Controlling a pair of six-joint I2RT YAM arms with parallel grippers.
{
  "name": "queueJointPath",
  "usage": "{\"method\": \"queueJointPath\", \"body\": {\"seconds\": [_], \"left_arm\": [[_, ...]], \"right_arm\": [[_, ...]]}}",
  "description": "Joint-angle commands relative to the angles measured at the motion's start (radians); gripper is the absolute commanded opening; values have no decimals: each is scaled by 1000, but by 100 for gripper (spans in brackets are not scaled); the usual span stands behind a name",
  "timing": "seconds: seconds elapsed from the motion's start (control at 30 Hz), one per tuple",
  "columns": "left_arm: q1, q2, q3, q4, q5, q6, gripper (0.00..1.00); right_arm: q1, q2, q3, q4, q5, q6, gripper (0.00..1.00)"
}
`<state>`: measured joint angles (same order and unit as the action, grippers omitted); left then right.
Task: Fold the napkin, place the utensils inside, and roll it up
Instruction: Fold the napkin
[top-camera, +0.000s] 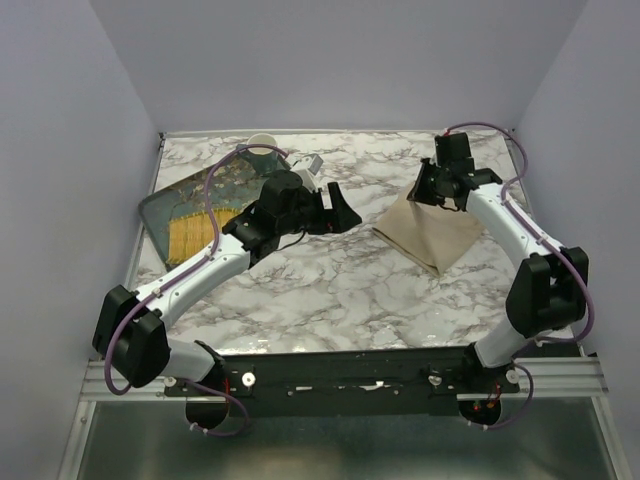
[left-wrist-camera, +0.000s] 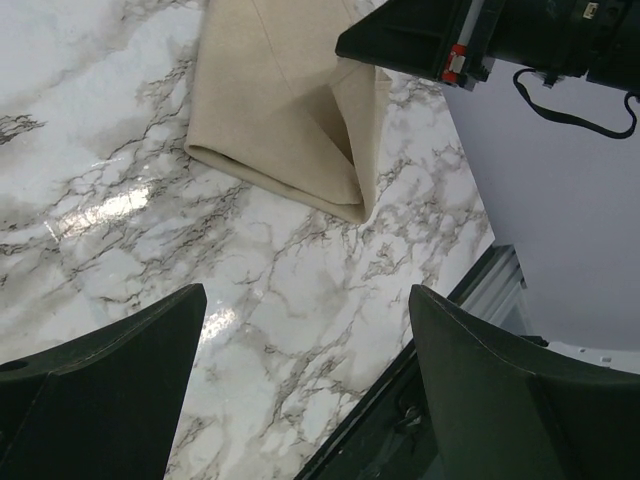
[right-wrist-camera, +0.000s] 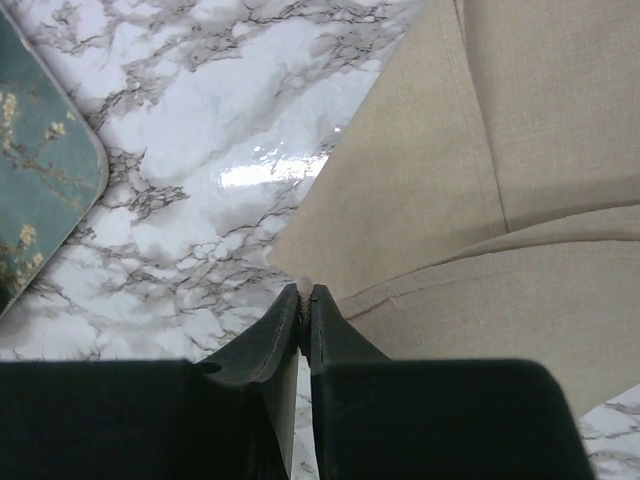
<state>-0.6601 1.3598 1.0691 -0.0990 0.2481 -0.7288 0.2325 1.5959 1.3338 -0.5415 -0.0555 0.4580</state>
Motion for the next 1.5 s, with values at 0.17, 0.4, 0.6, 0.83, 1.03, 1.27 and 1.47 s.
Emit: {"method": "queueJointPath", "body": {"seconds": [0.17,0.4,0.6,0.83,1.03,1.27,1.47], "left_arm": [[16,9,14,2,14,16,91],[24,7,-1,7,11,16,91],[31,12,-6,13,14,11,91],[34,38,6,19,23,6,91],[34,107,38,39,40,-3,92],[25,327,182,4,66,11,96],[-24,520,348,-24,14,90,91]], "right_arm": [[36,134,64,-3,-58,-56,17],[71,226,108,-38,-53,-67,17],[93,272,122,-46,-31,-65,17],[94,311,140,-46,-67,-68,25],[94,331,191,-67,-148,-91,43],[44,195,164,-158,-64,-76,65],[-191,12,-62,-46,-107,-21,66]]}}
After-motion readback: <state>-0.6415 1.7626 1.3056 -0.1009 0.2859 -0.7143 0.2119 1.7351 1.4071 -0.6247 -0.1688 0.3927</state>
